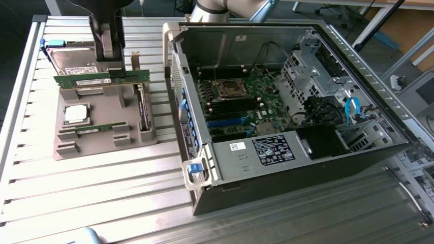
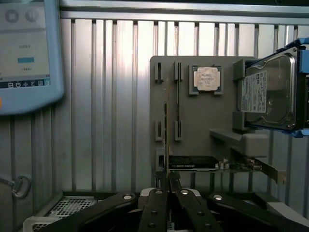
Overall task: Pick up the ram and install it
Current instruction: 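Pick up the ram and move it above insertion slot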
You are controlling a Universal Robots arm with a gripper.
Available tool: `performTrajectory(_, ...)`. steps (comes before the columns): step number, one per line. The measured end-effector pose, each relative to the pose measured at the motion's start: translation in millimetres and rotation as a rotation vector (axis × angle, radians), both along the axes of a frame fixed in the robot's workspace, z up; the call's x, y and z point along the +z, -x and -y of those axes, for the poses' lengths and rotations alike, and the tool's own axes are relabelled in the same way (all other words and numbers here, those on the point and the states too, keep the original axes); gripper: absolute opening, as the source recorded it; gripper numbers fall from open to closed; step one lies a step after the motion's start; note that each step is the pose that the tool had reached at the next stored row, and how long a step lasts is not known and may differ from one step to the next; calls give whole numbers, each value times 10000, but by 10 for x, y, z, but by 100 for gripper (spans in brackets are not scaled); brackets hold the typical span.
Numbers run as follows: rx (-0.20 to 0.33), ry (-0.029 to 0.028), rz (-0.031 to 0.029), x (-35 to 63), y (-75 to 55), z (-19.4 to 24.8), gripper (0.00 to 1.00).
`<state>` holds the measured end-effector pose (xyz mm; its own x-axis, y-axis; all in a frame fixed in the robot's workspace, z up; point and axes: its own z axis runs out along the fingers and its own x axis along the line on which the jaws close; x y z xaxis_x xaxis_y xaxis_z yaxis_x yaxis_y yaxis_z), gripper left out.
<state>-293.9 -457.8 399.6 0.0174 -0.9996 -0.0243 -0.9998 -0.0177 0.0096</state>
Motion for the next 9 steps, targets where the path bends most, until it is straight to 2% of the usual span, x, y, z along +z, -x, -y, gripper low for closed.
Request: performTrajectory(9, 0, -1, 0, 0, -129, 0, 12)
